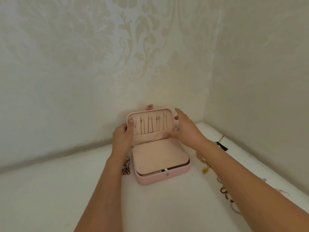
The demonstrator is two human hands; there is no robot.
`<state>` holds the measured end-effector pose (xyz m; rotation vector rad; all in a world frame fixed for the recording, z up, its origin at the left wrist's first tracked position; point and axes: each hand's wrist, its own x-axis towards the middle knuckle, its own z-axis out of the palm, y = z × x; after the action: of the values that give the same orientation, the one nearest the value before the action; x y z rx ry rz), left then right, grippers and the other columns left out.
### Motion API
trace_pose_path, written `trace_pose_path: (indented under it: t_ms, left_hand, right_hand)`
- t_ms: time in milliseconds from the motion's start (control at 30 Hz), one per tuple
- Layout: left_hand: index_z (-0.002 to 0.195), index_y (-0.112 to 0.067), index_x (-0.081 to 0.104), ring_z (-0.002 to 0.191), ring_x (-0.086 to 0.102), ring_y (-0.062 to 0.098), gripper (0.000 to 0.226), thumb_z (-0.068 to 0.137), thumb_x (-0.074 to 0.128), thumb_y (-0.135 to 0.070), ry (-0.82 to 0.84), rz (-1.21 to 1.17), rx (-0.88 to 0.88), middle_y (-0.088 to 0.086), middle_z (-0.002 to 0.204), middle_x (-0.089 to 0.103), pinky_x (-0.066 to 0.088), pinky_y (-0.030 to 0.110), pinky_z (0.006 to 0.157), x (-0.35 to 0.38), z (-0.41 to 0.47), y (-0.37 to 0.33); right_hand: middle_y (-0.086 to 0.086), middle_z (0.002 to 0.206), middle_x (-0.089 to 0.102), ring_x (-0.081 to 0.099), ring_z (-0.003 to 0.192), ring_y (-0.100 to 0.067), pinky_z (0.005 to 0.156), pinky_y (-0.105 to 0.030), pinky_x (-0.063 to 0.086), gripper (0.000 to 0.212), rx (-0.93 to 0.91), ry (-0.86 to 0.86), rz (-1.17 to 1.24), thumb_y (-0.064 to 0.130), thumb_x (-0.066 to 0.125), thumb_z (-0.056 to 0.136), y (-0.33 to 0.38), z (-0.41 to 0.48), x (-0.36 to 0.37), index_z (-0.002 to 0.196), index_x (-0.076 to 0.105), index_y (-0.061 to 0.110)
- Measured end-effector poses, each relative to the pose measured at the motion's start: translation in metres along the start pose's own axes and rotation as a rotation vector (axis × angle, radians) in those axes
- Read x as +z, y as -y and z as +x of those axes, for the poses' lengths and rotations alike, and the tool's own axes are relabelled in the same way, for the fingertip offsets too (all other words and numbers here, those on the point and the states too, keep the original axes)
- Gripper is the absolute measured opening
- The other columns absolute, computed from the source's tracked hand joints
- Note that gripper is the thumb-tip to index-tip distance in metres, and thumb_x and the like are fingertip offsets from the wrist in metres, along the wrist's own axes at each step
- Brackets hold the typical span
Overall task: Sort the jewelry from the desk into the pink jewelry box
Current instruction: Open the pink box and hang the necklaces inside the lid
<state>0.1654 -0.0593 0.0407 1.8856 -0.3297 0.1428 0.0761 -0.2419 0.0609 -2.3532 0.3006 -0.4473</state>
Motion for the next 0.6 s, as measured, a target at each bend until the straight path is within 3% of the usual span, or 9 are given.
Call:
trace_pose_path:
  t_ms: [133, 233, 333, 467, 600]
  left_hand:
    - [0.093, -0.008, 0.065, 0.081, 0.061, 0.019, 0.034, 0.097, 0.044, -0.034, 0.14, -0.259, -0.11, 0.008, 0.089, 0.068, 0.044, 0.03, 0.071, -0.001, 0.005, -0.003]
    - [0.095, -0.015, 0.066, 0.076, 0.061, 0.015, 0.028, 0.095, 0.045, -0.034, 0.187, -0.305, -0.146, 0.001, 0.086, 0.068, 0.043, 0.029, 0.066, 0.0, 0.006, -0.004]
    - [0.084, -0.018, 0.064, 0.067, 0.057, 0.013, 0.024, 0.096, 0.046, -0.026, 0.212, -0.328, -0.194, -0.002, 0.075, 0.064, 0.039, 0.028, 0.058, 0.003, 0.002, -0.005]
    - [0.091, -0.017, 0.068, 0.076, 0.061, 0.017, 0.024, 0.095, 0.044, -0.018, 0.264, -0.383, -0.237, 0.005, 0.088, 0.066, 0.043, 0.03, 0.064, 0.002, -0.001, -0.006]
    - [0.097, -0.018, 0.069, 0.079, 0.062, 0.015, 0.023, 0.093, 0.046, -0.015, 0.279, -0.424, -0.243, 0.003, 0.091, 0.067, 0.046, 0.029, 0.067, 0.0, -0.002, -0.008]
  right_hand:
    - [0.008, 0.142, 0.031, 0.047, 0.115, -0.013, 0.097, -0.03, 0.042, 0.098, -0.018, 0.282, -0.106, 0.048, 0.082, 0.064, -0.005, -0.034, -0.023, 0.144, 0.025, 0.037]
    - [0.017, 0.137, 0.035, 0.04, 0.124, -0.01, 0.103, -0.029, 0.037, 0.092, 0.044, 0.49, -0.161, 0.049, 0.083, 0.06, -0.013, -0.054, -0.031, 0.138, 0.036, 0.043]
    - [0.023, 0.131, 0.041, 0.043, 0.121, -0.006, 0.099, -0.023, 0.039, 0.089, 0.058, 0.485, -0.097, 0.047, 0.085, 0.058, -0.017, -0.068, -0.034, 0.136, 0.041, 0.044]
    - [0.027, 0.135, 0.042, 0.043, 0.124, -0.004, 0.106, -0.029, 0.036, 0.095, 0.003, 0.567, -0.179, 0.049, 0.082, 0.061, -0.01, -0.083, -0.04, 0.142, 0.034, 0.038]
    - [0.005, 0.144, 0.036, 0.051, 0.113, -0.018, 0.095, -0.038, 0.045, 0.068, -0.075, 0.533, -0.363, 0.044, 0.075, 0.071, 0.003, -0.094, -0.041, 0.129, 0.049, 0.022]
